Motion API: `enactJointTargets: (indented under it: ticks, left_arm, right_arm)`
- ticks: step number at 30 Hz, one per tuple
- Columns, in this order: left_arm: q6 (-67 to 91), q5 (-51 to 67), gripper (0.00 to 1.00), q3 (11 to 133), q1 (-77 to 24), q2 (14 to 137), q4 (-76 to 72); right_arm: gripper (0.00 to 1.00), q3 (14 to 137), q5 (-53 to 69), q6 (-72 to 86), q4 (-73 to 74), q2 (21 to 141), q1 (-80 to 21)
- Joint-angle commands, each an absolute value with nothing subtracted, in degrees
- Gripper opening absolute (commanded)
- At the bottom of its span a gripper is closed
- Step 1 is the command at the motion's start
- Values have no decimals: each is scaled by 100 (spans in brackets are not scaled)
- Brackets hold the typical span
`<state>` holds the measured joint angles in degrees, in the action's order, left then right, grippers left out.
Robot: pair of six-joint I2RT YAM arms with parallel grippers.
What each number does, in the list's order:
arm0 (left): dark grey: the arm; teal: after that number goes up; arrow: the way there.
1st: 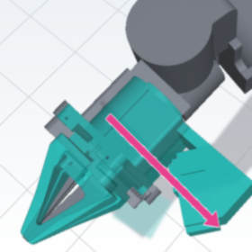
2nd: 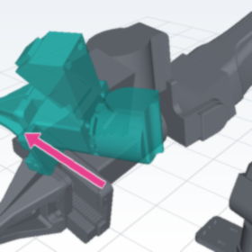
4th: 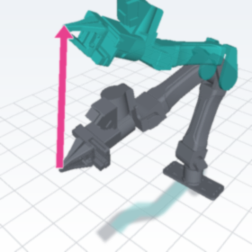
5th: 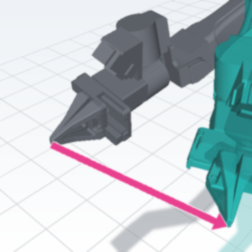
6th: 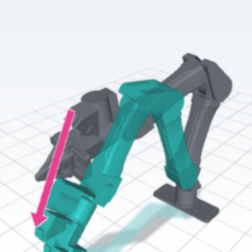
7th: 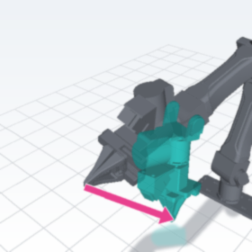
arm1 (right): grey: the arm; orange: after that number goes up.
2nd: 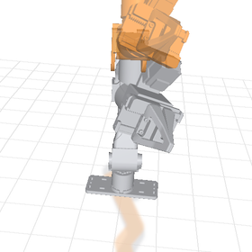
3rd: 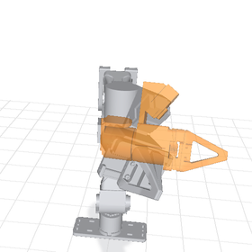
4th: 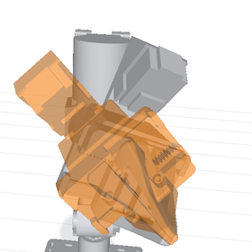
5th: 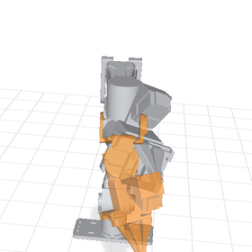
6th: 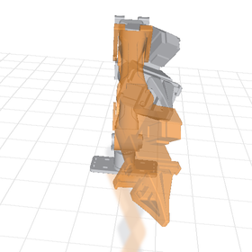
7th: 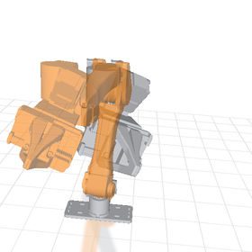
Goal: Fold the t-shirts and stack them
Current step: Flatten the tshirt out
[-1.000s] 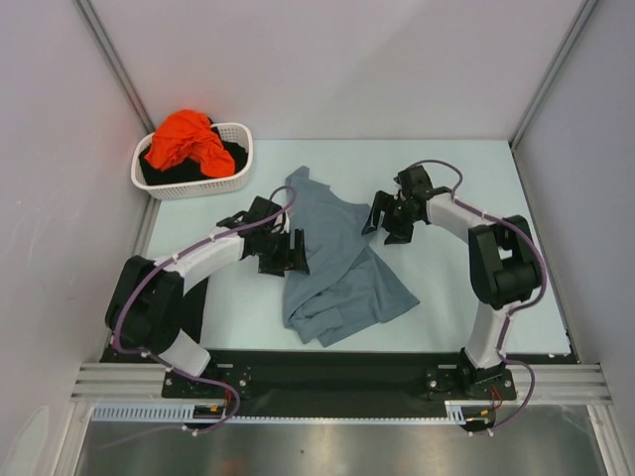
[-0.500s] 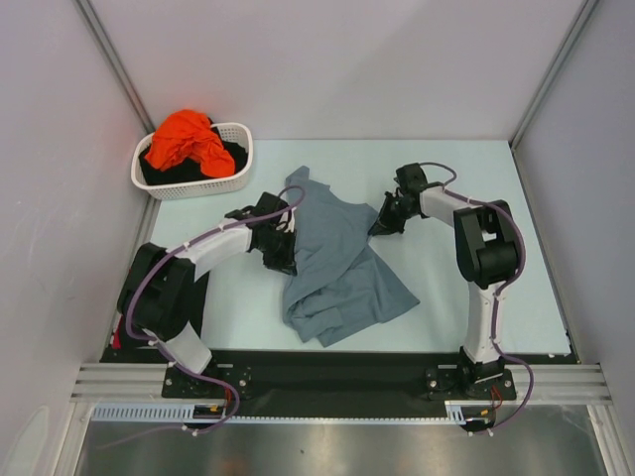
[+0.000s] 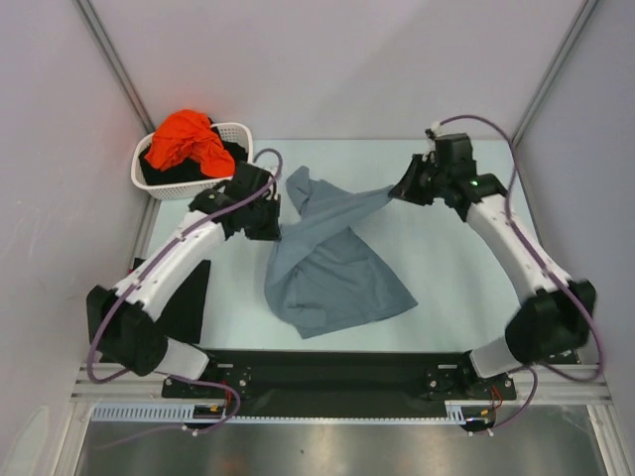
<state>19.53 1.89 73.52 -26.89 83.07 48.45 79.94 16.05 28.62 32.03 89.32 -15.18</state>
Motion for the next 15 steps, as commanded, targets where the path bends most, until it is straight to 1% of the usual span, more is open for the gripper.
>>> enactJointTargets:
  ticks: [1, 3, 4, 6, 9, 12, 13, 14, 15]
  left_arm:
    - [2302, 315, 0, 8233, -2733, 7612, 5423]
    - [2478, 465, 0, 8340, -2768, 7210, 5423]
    - [2487, 527, 0, 8367, -2777, 7068, 5414]
    - [2417, 790, 0, 8429, -2786, 6708, 5458]
    - [2277, 1492, 0, 8490, -2777, 6443, 5545]
    - [2224, 1862, 0, 8517, -2786, 6039, 5677]
    - [2241, 1846, 0, 8499, -2786, 5777, 5747]
    - [2320, 1750, 0, 8490, -2786, 5661, 5792]
    - [2399, 1540, 0, 8482, -2786, 5547, 5862]
  right_arm:
    - [0, 8165, 1012, 2374, 3568, 7745, -1705]
    - [0, 8279, 1011, 2321, 3691, 7288, -1801]
    - [0, 8323, 1037, 2277, 3735, 6860, -1906]
    - [0, 8454, 1142, 2294, 3988, 6488, -2030]
    - [0, 8508, 1274, 2469, 4332, 5706, -2258]
    - [0, 8359, 2027, 2663, 4018, 4792, -2347]
    - [0, 8219, 2518, 2715, 3834, 4581, -2347]
    - [0, 8209, 2636, 2951, 3606, 4214, -2347]
    - [0, 8218, 2732, 3031, 3534, 4123, -2347]
